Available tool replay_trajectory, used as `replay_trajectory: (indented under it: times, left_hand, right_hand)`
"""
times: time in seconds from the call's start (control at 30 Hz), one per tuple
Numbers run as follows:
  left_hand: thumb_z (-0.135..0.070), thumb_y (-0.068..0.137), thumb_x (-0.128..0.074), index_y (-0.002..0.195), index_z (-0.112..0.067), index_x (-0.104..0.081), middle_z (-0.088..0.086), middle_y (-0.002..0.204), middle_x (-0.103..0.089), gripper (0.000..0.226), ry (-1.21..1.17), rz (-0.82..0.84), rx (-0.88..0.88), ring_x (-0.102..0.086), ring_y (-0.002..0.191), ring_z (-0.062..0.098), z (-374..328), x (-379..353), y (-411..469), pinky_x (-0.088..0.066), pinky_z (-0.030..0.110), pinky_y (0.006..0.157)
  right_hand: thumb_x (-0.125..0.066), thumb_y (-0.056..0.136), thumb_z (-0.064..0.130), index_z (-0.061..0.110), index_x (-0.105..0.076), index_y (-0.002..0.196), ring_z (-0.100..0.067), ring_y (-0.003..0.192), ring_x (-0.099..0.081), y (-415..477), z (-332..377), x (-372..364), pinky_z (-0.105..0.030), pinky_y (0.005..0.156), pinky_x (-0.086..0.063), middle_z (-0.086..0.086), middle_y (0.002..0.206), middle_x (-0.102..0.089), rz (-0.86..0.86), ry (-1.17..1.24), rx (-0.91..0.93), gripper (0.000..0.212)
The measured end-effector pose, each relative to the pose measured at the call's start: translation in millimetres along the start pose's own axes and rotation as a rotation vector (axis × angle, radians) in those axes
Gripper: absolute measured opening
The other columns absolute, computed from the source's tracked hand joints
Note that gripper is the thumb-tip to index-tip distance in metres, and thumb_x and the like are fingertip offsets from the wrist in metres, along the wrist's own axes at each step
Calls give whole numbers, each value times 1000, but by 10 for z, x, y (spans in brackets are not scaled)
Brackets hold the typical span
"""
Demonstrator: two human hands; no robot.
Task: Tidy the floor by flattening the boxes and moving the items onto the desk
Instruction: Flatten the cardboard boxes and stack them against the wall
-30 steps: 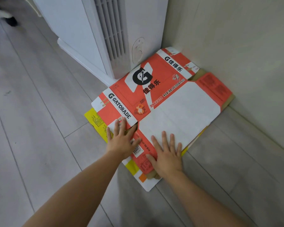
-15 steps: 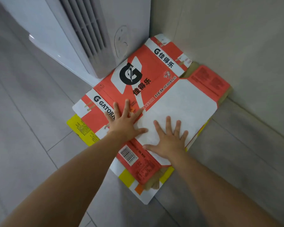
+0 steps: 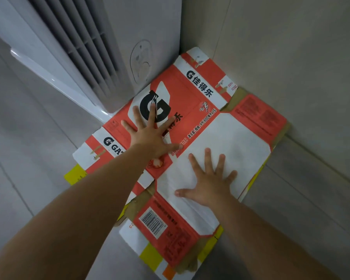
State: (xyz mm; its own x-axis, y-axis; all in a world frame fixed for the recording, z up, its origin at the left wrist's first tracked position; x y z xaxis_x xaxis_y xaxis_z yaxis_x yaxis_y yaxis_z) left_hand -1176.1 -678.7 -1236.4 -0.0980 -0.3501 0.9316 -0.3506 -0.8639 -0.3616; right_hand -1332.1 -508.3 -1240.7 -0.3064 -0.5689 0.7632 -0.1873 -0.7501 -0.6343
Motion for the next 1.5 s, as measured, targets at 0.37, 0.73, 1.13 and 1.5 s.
replay_trajectory:
  times: [0.37,0.73,1.13,1.5]
  left_hand:
    - [-105,60,-16,146,-63,15,-1,161,33,100,18,-81,-12,35,141,46,63,103,-29,5,78,108]
    - [-108,52,-23,146,-65,4,2,166,2,107,-154,19,154,6,151,39,425,-44,-430,-11,67,116]
    - [-109,51,-22,142,-67,16,2,161,34,107,-154,119,61,33,143,46,13,-324,-596,8,75,110]
    - [-82,83,-42,151,-56,1,-1,165,21,84,-146,181,53,15,151,40,-170,-82,-949,-14,68,117]
  right_hand:
    - [-44,43,102,56,35,134,-41,134,43,3,44,52,-80,98,9,6,141,56,27,14,-10,129]
    - [-35,49,103,55,26,140,-34,140,37,-354,-87,-90,-83,97,5,12,149,45,6,28,-41,120]
    - [-36,54,101,58,25,139,-39,135,42,-369,-38,-181,-83,96,7,9,148,47,-25,48,-85,113]
    - [-51,74,81,50,8,148,-41,144,23,-521,-51,54,-76,107,-8,7,158,29,17,52,-52,100]
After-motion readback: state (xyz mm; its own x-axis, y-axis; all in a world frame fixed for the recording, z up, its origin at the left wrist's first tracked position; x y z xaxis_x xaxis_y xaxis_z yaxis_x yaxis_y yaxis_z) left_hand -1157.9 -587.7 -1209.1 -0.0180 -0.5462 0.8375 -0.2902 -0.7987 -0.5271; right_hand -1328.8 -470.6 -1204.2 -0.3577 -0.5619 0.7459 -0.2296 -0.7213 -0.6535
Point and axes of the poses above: each hand's wrist, its own y-axis towards the middle knuckle, its own x-axis out of the back of the hand, z = x × y, the point moved 2 cm from there along y, towards the middle knuckle
